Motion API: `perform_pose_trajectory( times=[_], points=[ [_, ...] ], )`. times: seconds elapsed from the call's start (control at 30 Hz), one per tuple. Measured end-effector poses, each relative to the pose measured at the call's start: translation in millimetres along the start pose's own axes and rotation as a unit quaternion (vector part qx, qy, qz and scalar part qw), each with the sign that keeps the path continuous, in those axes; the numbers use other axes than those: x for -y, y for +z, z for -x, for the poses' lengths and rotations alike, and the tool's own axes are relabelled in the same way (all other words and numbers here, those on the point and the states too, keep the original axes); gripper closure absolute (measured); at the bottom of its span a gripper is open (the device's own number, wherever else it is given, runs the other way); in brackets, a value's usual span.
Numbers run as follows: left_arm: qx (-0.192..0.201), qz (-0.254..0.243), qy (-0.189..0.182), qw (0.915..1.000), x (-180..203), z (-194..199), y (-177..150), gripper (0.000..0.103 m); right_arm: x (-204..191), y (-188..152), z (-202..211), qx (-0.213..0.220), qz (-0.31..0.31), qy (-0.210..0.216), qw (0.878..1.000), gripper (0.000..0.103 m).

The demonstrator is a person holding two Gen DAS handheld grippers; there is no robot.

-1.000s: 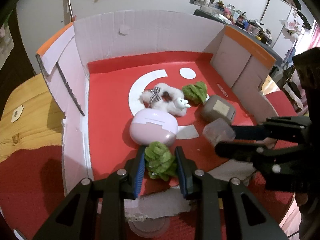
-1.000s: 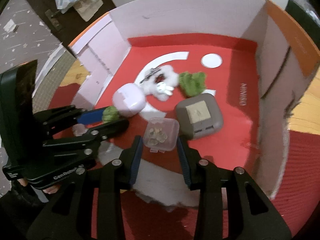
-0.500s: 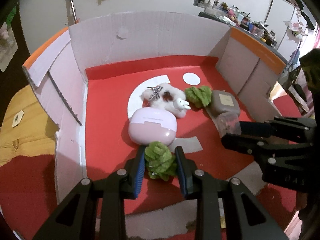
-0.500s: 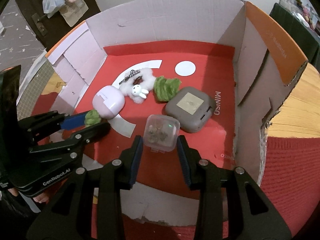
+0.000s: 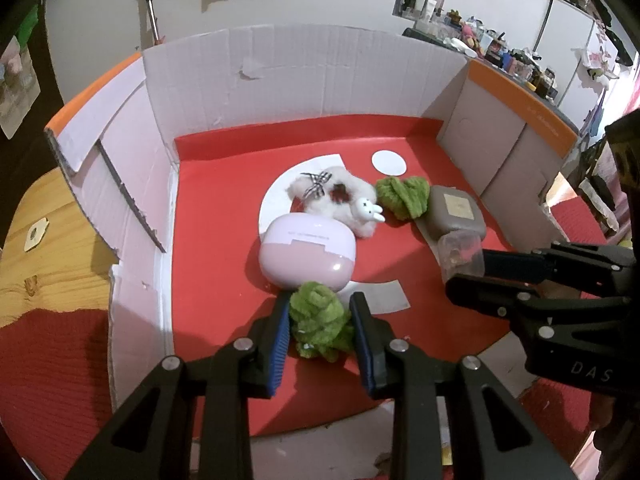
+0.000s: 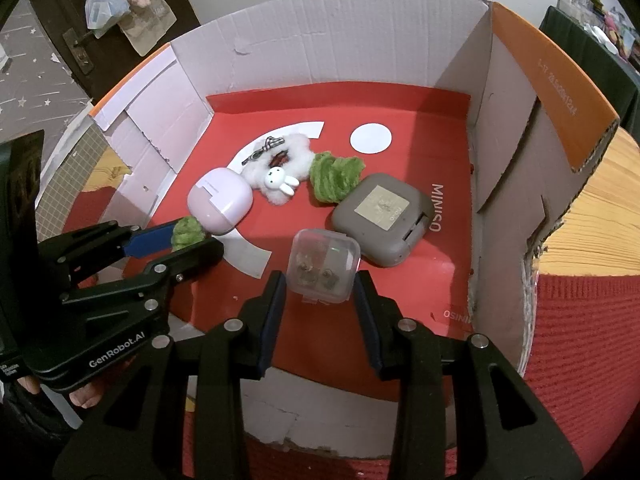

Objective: Organize objects
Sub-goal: 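Open the left tool over the box floor while the right tool releases the clear container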

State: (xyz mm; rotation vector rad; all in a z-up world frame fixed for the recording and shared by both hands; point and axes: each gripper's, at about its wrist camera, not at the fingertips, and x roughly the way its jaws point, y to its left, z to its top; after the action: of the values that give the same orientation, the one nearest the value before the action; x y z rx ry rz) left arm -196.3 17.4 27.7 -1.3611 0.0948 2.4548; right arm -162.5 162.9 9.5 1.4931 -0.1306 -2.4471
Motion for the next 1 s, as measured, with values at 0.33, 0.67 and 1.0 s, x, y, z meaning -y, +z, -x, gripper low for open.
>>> perform_pose_trajectory(
  times=[0.33,0.67,1.0],
  points=[
    [0.004,0.003,-0.004,1.0,-0.4,-0.9,0.5,0.069,-0.5,0.5,0.2,0.002,0.002,0.0,1.0,0.069],
    [0.009,0.009,-0.008,0.9999,-1.0,2.0,-2.5,0.06,-3.8,-2.1,3.2,0.01,-0.003,0.004,1.0,0.068],
    [0.029,0.005,-0.002,0.9996,2.6,14.0,-6.3,0.051,-9.4,-7.6,10.0,0.02,0.001,0.011,1.0,0.06]
  ],
)
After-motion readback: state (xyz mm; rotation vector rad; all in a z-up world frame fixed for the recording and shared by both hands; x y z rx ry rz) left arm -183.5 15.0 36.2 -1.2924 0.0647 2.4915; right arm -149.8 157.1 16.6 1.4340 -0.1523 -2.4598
